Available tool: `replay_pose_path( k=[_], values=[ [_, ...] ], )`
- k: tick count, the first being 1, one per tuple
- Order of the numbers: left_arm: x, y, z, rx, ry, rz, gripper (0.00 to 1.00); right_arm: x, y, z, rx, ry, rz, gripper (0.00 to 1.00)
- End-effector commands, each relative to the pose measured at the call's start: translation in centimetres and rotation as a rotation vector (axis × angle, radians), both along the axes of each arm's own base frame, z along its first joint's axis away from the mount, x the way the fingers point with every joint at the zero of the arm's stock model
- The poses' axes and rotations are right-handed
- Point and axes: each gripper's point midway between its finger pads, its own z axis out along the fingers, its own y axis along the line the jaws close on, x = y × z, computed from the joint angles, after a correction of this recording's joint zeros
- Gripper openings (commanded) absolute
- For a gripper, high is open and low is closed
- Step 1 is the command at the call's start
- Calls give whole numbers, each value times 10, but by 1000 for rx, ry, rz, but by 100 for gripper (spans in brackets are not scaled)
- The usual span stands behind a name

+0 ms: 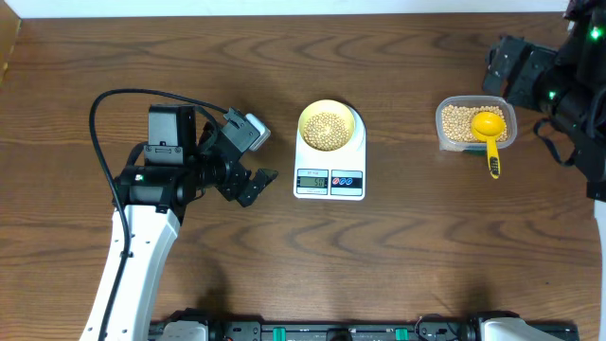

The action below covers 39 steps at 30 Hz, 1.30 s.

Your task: Scoop item into bowl and weigh 50g on scale

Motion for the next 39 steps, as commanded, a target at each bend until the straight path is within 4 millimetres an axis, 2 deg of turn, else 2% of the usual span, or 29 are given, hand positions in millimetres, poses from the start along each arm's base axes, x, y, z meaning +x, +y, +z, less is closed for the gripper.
replay_pose_path(
  k=[1, 12, 24, 30, 34, 39],
  values=[
    [-1, 2, -5, 5, 14, 9, 98, -2, 2, 14, -3, -44, 25, 99],
    [-1, 2, -5, 5, 14, 9, 98, -8, 11, 50, -121, -188, 124, 99],
    [-1, 3, -5, 6, 14, 9, 98, -32, 25, 54, -199, -243, 210, 99],
    [-1, 2, -5, 5, 14, 9, 98, -49, 23, 42, -194, -325, 203, 99],
    [-1, 3, -5, 6, 14, 9, 97, -59, 21, 25, -189, -409, 189, 99],
    [-1, 2, -5, 5, 14, 9, 97, -64, 20, -5, -184, -492, 179, 99]
  ],
)
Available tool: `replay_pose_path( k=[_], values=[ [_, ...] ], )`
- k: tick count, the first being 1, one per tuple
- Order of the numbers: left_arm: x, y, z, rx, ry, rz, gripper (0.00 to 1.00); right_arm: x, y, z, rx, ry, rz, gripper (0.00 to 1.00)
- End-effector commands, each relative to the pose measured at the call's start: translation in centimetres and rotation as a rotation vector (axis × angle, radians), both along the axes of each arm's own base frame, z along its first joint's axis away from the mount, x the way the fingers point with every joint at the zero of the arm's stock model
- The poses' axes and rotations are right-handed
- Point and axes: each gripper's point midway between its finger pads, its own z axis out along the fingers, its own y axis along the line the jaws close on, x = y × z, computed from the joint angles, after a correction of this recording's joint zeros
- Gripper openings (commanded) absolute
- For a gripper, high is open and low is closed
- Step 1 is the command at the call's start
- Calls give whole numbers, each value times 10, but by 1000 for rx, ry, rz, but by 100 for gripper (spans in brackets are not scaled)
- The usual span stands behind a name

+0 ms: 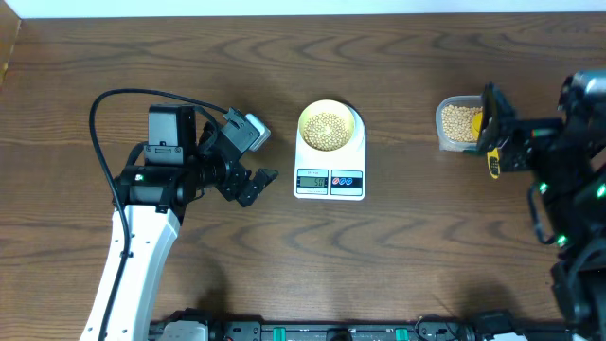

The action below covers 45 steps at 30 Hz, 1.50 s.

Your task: Scoop item into bowl and weigh 50g on scale

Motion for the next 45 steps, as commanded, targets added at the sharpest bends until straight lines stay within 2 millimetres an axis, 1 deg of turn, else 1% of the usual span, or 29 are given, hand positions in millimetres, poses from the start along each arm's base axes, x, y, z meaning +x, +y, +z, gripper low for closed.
replay_pose_path(
  k=[1, 4, 13, 17, 20, 25, 30, 33, 36, 38, 42, 45],
  values=[
    [-1, 2, -5, 5, 14, 8, 98, -3, 0, -27, -9, -17, -2, 99],
    [-1, 2, -5, 5, 14, 8, 97, -4, -6, -46, -3, -64, -31, 99],
    [-1, 2, -5, 5, 14, 9, 97, -6, -21, -112, 5, -140, -92, 99],
    [-1, 2, -5, 5, 14, 9, 98, -12, -26, -133, 13, -197, -119, 99],
    [-1, 2, -5, 5, 14, 8, 98, -18, -27, -147, 14, -226, -118, 99],
    [-1, 2, -5, 5, 14, 9, 97, -30, -29, -163, 21, -260, -123, 99],
    [-1, 2, -5, 5, 14, 9, 98, -38, -45, -176, 24, -281, -206, 99],
    [-1, 2, -5, 5, 14, 8, 98, -40, -49, -186, 15, -281, -226, 99],
    [-1, 2, -5, 5, 14, 8, 98, -42, -45, -200, -3, -279, -205, 99],
    [-1, 2, -5, 5, 14, 9, 98, -43, -42, -204, -13, -264, -187, 99],
    [-1, 2, -5, 5, 13, 8, 98, -44, -31, -215, -125, -224, -118, 99],
    [-1, 2, -5, 5, 14, 8, 98, -47, -28, -227, -190, -186, -91, 99]
  ],
)
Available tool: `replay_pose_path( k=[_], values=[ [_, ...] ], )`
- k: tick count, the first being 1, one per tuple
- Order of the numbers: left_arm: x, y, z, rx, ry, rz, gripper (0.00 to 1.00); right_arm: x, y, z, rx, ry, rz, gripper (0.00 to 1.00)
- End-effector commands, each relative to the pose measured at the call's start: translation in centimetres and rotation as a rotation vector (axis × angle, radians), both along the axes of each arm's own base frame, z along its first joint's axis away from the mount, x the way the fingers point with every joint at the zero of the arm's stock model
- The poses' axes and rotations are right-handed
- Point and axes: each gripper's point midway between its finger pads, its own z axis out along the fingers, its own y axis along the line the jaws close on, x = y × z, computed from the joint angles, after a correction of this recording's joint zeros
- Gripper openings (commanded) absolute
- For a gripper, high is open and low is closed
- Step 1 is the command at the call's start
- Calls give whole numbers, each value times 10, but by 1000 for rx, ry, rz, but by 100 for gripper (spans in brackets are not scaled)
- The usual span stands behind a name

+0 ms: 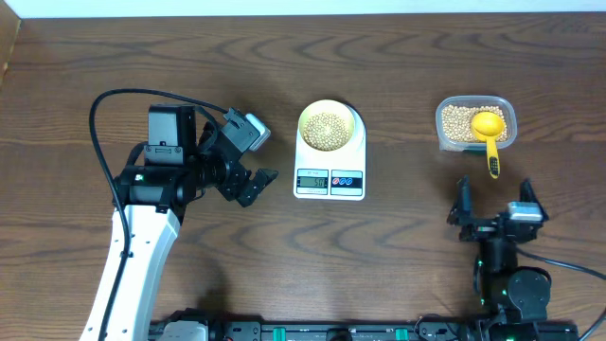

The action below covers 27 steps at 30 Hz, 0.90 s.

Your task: Scoop item into bowl and weigh 50g on scale

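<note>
A yellow bowl filled with beans stands on the white scale, whose display is lit but too small to read. At the back right a clear container holds more beans. The yellow scoop lies in it, handle hanging over the near rim. My right gripper is near the table's front, well short of the container, open and empty. My left gripper hovers left of the scale, open and holding nothing.
The left arm's white link and black cable take up the left side of the wooden table. The right arm's base sits at the front right edge.
My right arm has left its place against the container's right side and now stands at the front right, gripper open. The whole scoop shows in the container. The left arm has not moved.
The right arm was first at the far right corner beside the container, with the scoop resting inside. It then covered the container's right side. Now it is drawn back to the front edge, and the scoop, bowl and scale are where they were.
</note>
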Motion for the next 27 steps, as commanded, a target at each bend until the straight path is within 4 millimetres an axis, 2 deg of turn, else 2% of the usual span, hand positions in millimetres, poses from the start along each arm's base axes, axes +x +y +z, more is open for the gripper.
replay_pose_path(
  k=[1, 6, 27],
  values=[
    [-1, 2, -5, 5, 13, 9, 98, -3, 6, -8, -108, 28, 35, 99],
    [-1, 2, -5, 5, 13, 9, 98, -4, 8, -32, -108, 126, 49, 99],
    [-1, 2, -5, 5, 13, 9, 98, -4, 11, -32, -107, 124, 67, 99]
  ],
)
